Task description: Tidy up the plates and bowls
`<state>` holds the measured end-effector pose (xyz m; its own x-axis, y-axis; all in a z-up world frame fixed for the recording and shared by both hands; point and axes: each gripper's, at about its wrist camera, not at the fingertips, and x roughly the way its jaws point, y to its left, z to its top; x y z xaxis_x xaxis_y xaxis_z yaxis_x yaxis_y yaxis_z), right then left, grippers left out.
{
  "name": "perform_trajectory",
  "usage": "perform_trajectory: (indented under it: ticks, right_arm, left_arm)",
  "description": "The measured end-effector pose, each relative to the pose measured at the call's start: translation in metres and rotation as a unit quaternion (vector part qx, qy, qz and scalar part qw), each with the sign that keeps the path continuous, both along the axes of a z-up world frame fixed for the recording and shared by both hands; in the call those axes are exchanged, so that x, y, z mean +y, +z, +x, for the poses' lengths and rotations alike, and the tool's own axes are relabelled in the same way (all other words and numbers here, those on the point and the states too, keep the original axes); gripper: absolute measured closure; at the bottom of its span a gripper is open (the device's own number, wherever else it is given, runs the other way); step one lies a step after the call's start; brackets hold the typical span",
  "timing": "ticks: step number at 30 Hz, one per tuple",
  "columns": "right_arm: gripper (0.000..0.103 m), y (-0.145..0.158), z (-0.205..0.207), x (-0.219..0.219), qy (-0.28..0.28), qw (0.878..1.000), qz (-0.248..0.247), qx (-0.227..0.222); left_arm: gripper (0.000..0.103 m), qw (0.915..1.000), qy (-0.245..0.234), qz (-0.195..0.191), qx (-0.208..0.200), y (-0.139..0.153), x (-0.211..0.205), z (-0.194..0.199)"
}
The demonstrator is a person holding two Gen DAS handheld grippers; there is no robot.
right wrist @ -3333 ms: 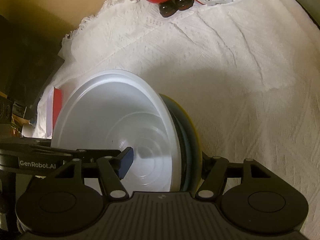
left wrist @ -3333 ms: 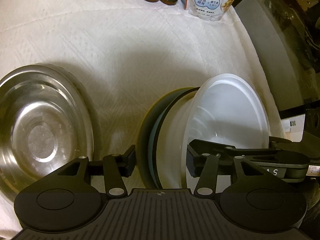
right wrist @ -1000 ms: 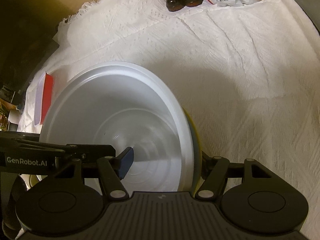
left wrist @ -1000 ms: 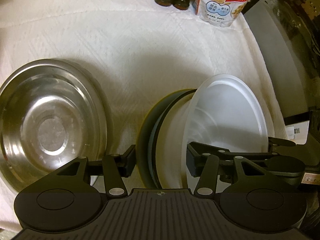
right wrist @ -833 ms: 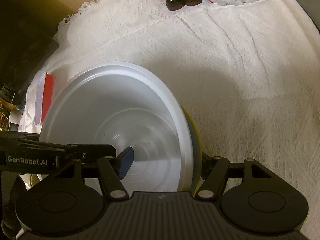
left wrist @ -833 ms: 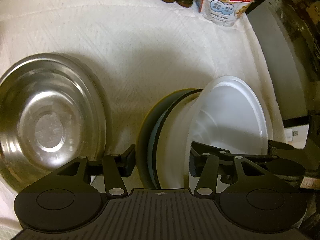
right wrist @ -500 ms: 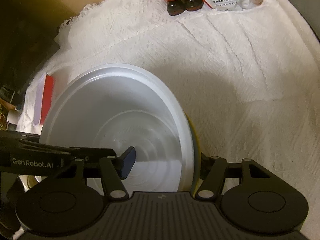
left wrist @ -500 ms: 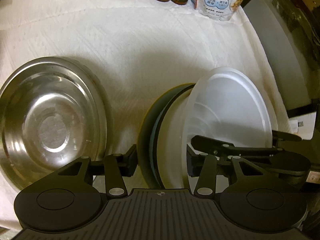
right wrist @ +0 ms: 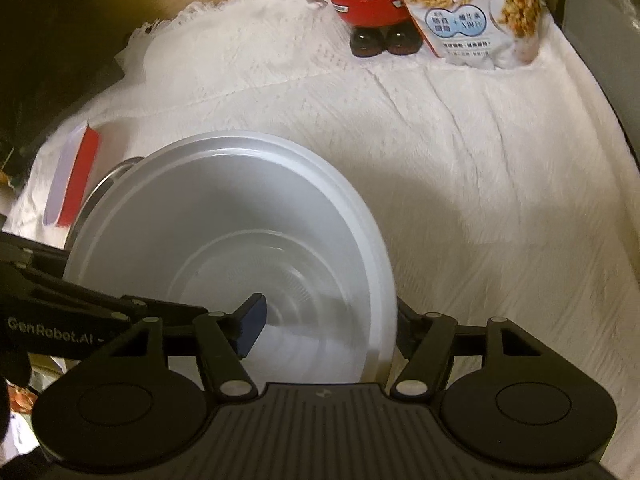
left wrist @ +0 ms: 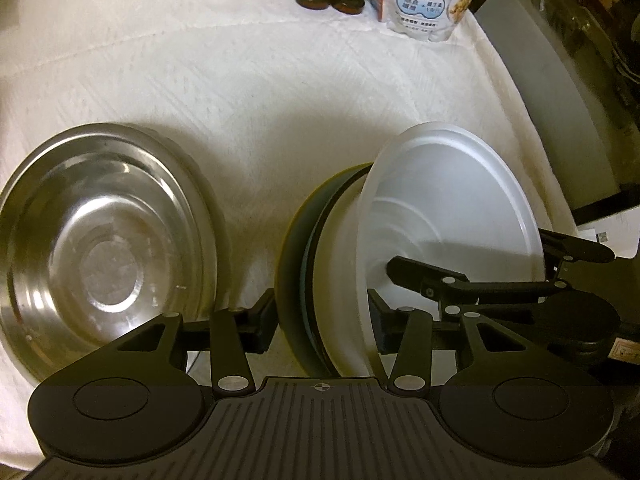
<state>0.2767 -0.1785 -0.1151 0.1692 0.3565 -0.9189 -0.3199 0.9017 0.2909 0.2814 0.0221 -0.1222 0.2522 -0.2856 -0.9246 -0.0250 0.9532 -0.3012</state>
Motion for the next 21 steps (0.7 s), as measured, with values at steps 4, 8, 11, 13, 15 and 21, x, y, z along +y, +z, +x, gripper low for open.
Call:
perform_trajectory:
  ticks: [4, 8, 11, 13, 15, 21]
  right_arm:
    - [0.036, 0.001, -0.001, -0.001, -0.004, 1.000, -0.003, -0.011]
    - [0.036, -0.004, 0.002, -0.013, -0.061, 0.997, 0.035, 0.015]
    - [0.036, -0.012, 0.006, -0.016, -0.067, 0.994, 0.053, 0.062]
    - [0.036, -0.013, 0.006, -0.016, -0.067, 0.994, 0.052, 0.065]
    - [0.036, -0.013, 0.007, -0.015, -0.065, 0.994, 0.051, 0.065]
    - [0.037, -0.016, 0.010, -0.015, -0.060, 0.992, 0.065, 0.090]
  left_arm:
    - [0.054, 0.9999, 0.006, -0.008, 0.002, -0.001, 0.002, 0.000]
    - [0.054, 0.9999, 0.008, -0.010, 0.001, 0.000, 0.002, -0.001]
    - [0.053, 0.9998, 0.010, -0.015, 0.003, -0.001, 0.004, 0.000]
    - [0.052, 0.9998, 0.010, -0.018, 0.006, -0.001, 0.005, 0.000]
    - [0.051, 0.9998, 0.009, -0.017, 0.006, -0.001, 0.005, 0.002]
    - [0.050, 0.9998, 0.002, -0.018, 0.011, -0.005, 0.004, 0.006]
